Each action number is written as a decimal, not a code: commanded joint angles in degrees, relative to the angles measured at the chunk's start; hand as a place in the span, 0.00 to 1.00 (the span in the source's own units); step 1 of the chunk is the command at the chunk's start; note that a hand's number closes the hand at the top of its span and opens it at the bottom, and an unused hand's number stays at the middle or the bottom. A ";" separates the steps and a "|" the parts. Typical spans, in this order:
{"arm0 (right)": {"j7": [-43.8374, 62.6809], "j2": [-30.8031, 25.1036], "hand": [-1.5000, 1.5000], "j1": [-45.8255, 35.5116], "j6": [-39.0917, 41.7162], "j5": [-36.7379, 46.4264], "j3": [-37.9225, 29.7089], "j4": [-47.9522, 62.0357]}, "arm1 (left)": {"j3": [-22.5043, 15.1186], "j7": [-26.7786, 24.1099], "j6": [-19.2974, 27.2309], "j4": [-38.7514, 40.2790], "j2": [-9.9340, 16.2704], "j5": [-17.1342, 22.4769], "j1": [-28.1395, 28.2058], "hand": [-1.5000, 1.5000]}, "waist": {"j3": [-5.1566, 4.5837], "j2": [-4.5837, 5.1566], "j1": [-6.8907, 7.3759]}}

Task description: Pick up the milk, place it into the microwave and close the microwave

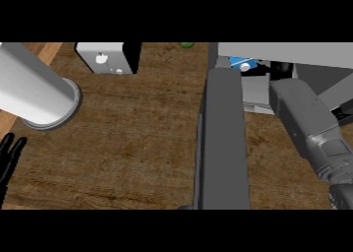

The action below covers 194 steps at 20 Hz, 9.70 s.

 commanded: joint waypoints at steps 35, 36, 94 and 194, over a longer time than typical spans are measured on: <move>2.79 -1.15 0.00 -0.96 -5.17 2.07 -0.78 6.18 | -8.35 0.51 2.79 1.94 -2.01 -11.72 -7.57 0.00 | 0.17 1.21 1.18; 2.73 -1.54 0.00 -0.82 -3.95 2.24 -0.61 6.27 | -8.94 0.79 3.66 1.57 -2.68 -12.67 -7.72 0.00 | 0.18 0.95 0.82; -7.10 6.32 0.00 51.72 26.37 -3.32 6.87 -41.82 | -39.30 -10.81 5.81 40.21 -4.70 -36.83 -21.90 1.00 | -0.38 -3.65 -9.39; 30.99 -16.84 0.00 65.97 51.32 -47.42 5.14 -106.38 | -59.52 -34.07 57.47 76.67 -4.73 34.93 -71.26 1.00 | -0.27 2.55 -28.35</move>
